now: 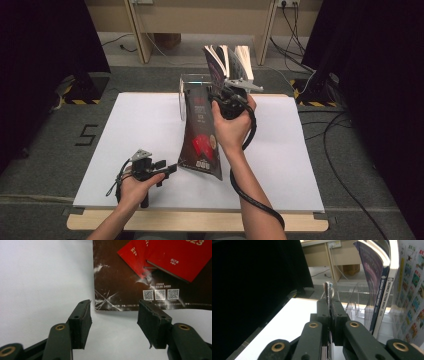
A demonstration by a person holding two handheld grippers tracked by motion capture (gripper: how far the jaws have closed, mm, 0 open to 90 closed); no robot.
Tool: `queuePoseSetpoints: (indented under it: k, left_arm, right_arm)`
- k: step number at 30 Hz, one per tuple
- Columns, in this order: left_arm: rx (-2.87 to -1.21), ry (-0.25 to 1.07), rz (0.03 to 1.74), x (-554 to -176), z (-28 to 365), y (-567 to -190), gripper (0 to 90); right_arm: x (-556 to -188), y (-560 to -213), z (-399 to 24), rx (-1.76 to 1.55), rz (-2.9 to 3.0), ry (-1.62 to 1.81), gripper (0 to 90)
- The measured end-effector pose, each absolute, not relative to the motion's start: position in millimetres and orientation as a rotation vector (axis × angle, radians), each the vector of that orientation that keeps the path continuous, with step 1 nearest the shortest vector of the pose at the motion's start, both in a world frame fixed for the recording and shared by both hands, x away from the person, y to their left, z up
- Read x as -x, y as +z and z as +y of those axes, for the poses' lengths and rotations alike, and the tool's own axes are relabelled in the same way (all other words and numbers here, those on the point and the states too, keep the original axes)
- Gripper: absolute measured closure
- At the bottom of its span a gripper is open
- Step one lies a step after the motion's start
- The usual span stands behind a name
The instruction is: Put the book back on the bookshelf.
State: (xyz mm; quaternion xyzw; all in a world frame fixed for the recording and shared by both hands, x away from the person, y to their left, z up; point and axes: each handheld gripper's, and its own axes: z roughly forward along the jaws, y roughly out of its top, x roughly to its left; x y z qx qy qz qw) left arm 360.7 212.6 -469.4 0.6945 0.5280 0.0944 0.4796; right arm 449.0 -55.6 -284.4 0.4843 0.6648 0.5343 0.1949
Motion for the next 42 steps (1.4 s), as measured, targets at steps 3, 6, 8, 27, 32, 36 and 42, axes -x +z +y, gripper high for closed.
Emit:
queuePoseSetpoints:
  k: [3, 6, 8, 27, 32, 36, 42]
  left_arm:
    - [-1.689, 0.231, 1.287, -360.8, 212.5, -469.2, 43.4]
    - [-1.682, 0.237, 1.282, -361.1, 212.4, -468.8, 43.4]
    - [-1.683, 0.235, 1.283, -361.3, 212.8, -468.5, 43.4]
    - [-1.632, 0.21, 1.284, -364.1, 211.9, -464.2, 42.4]
    - [-1.632, 0.229, 1.27, -368.6, 211.3, -457.4, 41.3]
    - [-1.626, 0.231, 1.262, -374.0, 210.7, -448.4, 43.2]
    - [-1.598, 0.255, 1.217, -382.1, 201.9, -421.9, 41.4]
  right_arm:
    - [-450.6, -282.3, -54.6, -1.355, 1.85, 1.501, 87.6]
    - [-452.2, -280.5, -53.4, -1.352, 1.838, 1.505, 87.5]
    - [-453.1, -279.2, -52.5, -1.35, 1.834, 1.505, 87.5]
    - [-462.2, -267.8, -42.1, -1.322, 1.785, 1.538, 87.6]
    - [-464.1, -263.7, -38.9, -1.317, 1.778, 1.548, 87.6]
    - [-465.9, -260.9, -36.6, -1.307, 1.768, 1.553, 87.6]
    - [-468.0, -257.4, -32.3, -1.3, 1.752, 1.564, 87.6]
